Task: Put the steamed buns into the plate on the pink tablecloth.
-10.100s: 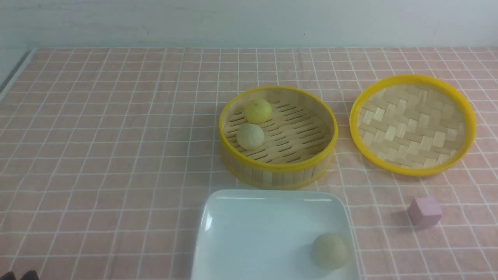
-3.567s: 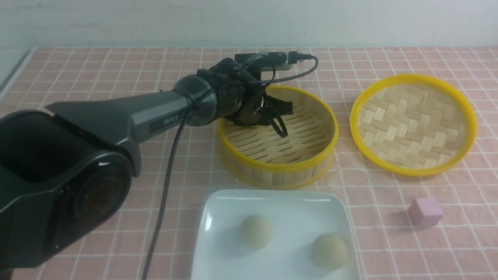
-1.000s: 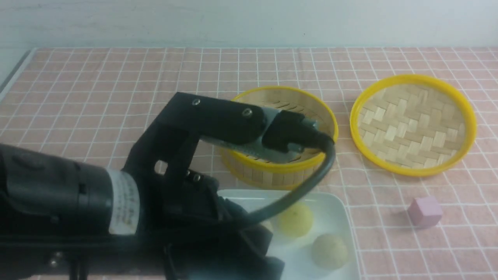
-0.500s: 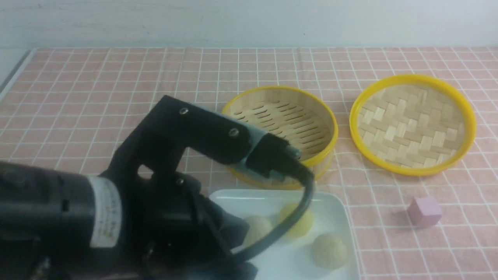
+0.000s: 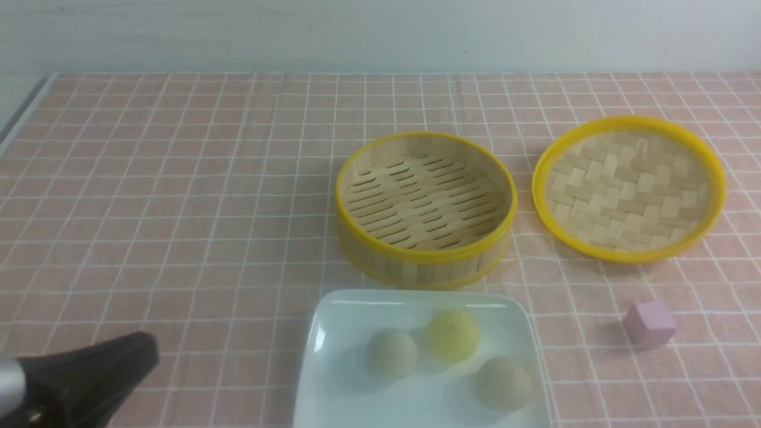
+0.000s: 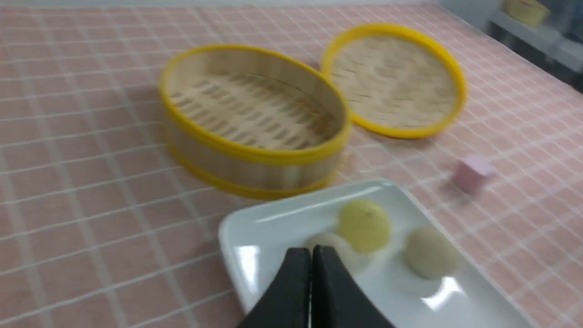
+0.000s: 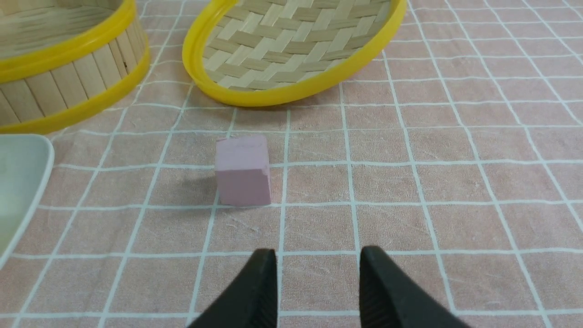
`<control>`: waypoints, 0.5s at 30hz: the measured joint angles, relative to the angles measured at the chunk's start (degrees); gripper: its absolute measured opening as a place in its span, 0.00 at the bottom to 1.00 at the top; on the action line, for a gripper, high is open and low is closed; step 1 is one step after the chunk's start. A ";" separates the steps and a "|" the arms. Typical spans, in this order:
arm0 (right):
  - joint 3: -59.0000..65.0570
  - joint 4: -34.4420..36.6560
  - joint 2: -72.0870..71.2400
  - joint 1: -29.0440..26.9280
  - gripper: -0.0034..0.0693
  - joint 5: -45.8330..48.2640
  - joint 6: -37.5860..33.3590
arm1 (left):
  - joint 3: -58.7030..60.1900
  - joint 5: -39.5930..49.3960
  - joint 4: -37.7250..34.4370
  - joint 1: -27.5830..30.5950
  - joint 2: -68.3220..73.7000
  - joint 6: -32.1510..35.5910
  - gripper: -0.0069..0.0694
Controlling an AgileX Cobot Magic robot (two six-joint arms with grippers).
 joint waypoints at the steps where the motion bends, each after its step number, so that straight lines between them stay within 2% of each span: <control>1: 0.00 0.00 0.00 0.00 0.38 0.00 0.00 | 3.01 -0.06 0.30 4.52 -4.07 1.10 0.13; 3: 0.00 0.00 0.00 0.00 0.38 0.00 0.00 | 7.13 -0.06 0.51 11.71 -9.66 1.65 0.13; 8: 0.00 0.00 0.00 0.00 0.38 0.00 0.00 | 13.64 -0.15 0.51 23.10 -19.16 1.70 0.13; 9: 0.00 0.00 0.00 0.00 0.38 0.00 0.00 | 13.64 -0.13 0.51 23.51 -19.16 1.70 0.13; 10: 0.00 0.00 0.00 0.00 0.38 0.00 0.00 | 15.51 -0.22 0.51 26.71 -19.80 1.70 0.14; 15: 0.00 0.00 0.00 0.00 0.38 0.00 0.00 | 19.11 -0.01 1.01 30.46 -19.94 1.76 0.14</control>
